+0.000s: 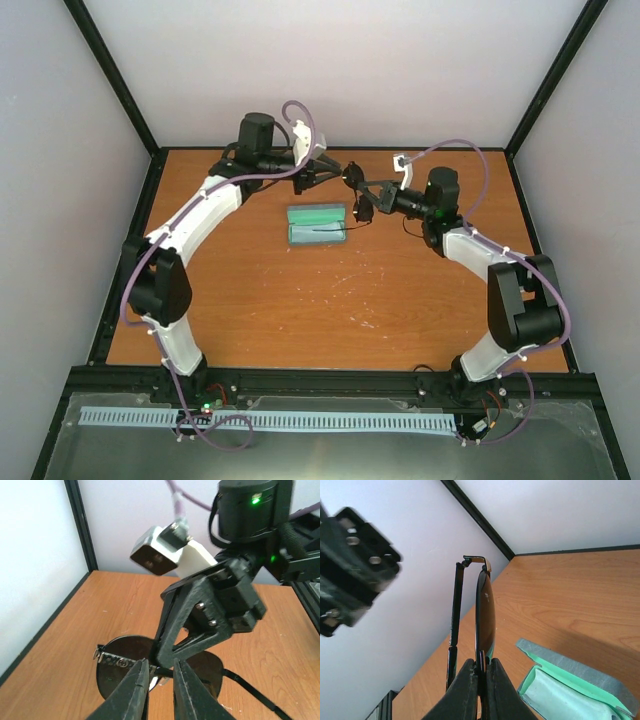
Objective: Organize the sunglasses
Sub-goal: Fold the sunglasses.
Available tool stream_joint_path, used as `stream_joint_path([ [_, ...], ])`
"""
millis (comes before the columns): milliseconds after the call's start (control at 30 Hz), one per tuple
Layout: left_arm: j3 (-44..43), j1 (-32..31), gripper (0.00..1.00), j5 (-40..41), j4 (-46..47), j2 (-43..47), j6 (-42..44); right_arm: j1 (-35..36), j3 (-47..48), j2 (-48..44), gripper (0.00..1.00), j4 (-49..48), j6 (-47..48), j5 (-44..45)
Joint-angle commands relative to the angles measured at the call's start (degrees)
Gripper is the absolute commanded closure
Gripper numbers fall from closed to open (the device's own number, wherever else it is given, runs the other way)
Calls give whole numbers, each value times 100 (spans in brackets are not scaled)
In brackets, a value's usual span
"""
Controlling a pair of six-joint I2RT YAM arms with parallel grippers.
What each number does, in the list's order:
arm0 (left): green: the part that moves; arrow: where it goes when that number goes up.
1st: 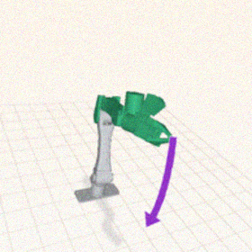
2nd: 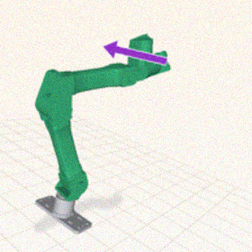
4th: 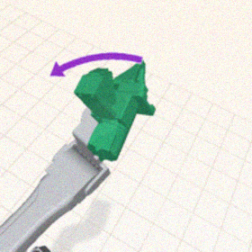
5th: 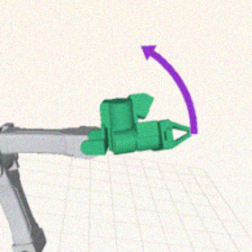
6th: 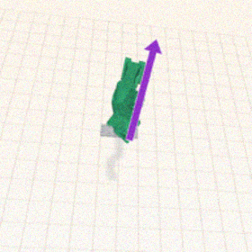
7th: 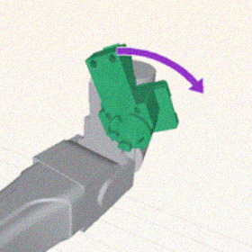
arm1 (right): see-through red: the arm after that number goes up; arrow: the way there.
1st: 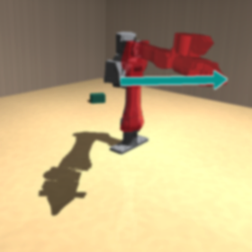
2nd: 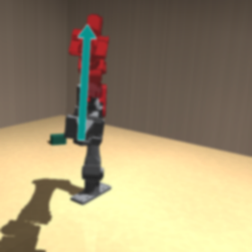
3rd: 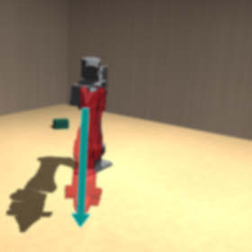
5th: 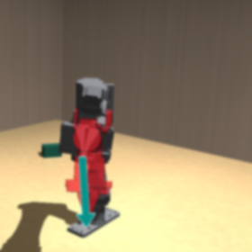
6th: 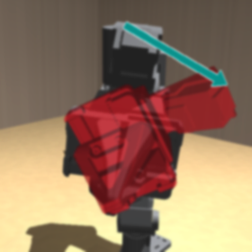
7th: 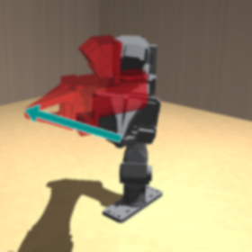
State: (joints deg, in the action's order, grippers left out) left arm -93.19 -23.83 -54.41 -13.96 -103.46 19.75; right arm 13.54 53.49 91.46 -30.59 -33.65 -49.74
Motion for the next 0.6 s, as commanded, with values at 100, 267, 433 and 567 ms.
stream_joint_path([
  [100, 340, 10, 87, -879, -326, 1117, 502, -9, -70, 249, 97, -214, -529, 399],
  [267, 1082, -179, 88, -1578, -304, 1610, 400, -5, 265, 513, 97, -288, -900, 509],
  [433, 1710, -488, 88, -1511, -348, 2011, 562, 147, 422, 792, 97, -1442, -1892, 544],
  [567, 1826, -608, 88, -1528, -318, 2019, 418, 332, 664, 824, 97, -1417, -1974, 333],
])
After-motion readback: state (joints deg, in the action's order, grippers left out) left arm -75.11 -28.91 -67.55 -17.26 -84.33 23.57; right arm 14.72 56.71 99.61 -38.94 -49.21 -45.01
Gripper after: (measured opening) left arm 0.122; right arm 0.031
